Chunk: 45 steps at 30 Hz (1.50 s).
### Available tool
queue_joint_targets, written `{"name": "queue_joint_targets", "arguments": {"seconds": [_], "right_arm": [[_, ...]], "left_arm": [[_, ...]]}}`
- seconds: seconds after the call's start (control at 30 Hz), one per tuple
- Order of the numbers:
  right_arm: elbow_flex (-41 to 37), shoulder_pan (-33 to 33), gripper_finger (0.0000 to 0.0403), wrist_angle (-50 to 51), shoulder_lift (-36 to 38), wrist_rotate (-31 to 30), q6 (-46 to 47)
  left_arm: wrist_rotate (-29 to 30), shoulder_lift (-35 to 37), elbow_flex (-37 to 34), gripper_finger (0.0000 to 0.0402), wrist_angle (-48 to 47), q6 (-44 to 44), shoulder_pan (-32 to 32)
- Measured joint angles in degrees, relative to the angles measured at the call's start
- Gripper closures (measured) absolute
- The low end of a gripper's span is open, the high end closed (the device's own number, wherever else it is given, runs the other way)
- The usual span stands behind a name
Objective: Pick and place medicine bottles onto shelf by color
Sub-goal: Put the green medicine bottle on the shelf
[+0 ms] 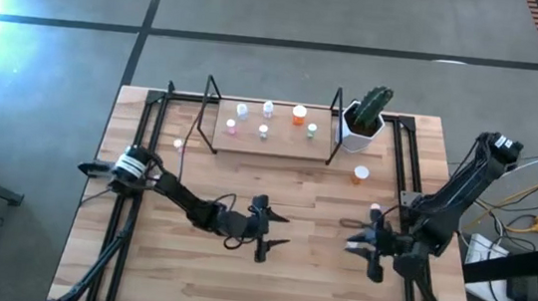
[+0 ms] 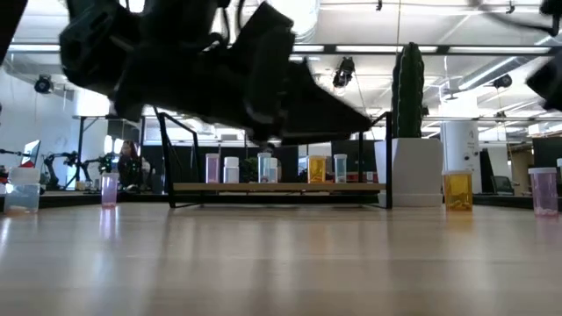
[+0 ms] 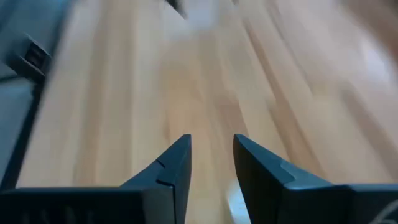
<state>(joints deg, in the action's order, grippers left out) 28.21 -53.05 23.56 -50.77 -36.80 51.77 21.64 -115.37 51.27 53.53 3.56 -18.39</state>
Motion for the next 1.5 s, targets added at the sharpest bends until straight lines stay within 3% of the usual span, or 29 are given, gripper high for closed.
{"name": "queue_joint_targets", "arguments": {"seconds": [0.17,0.27,0.37,0.5,0.67,0.8,1.07,1.3,1.4,1.5], "right_arm": [[3.19,-0.36,0.0312,19.59,2.81,9.87,17.77],[2.04,-0.36,0.0318,20.66,2.41,16.46,20.65],[0.27,-0.36,0.0315,18.87,0.55,18.81,18.75],[-0.61,-0.34,0.0289,16.01,-3.03,17.97,16.24],[-0.42,-0.08,0.0236,10.39,-8.75,11.12,9.96],[0.82,0.21,0.0217,10.37,-13.8,9.55,9.07],[5.08,0.18,0.0246,9.89,-22.25,4.0,6.7],[8.45,0.55,0.0294,9.56,-26.81,3.49,5.49],[9.26,2.14,0.0313,5.18,-28.06,1.82,2.34],[9.7,5.24,0.0322,-2.75,-28.89,0.4,-6.17]], "left_arm": [[-1.21,-1.51,4.14,0.0152,0.15,-3.0,0.04],[-1.25,-1.55,4.87,0.0152,-0.03,-4.15,0.06],[-1.26,-1.4,4.49,0.0152,-0.13,-4.15,0.09],[-1.26,-1.27,4.41,0.0152,-0.11,-4.07,0.17],[-1.25,-1.25,4.41,0.0152,-0.15,-4.01,0.33],[-1.26,-1.21,4.41,0.0152,-0.17,-3.99,0.3],[-1.28,-1.16,4.39,0.0152,-0.54,-3.96,0.31],[-1.29,-0.84,4.09,0.0152,-0.99,-3.96,0.3],[-0.08,1.36,3.29,0.0152,-6.47,-3.5,0.12],[3.45,5.68,2.78,0.0152,-18.63,0.34,-0.24]]}}
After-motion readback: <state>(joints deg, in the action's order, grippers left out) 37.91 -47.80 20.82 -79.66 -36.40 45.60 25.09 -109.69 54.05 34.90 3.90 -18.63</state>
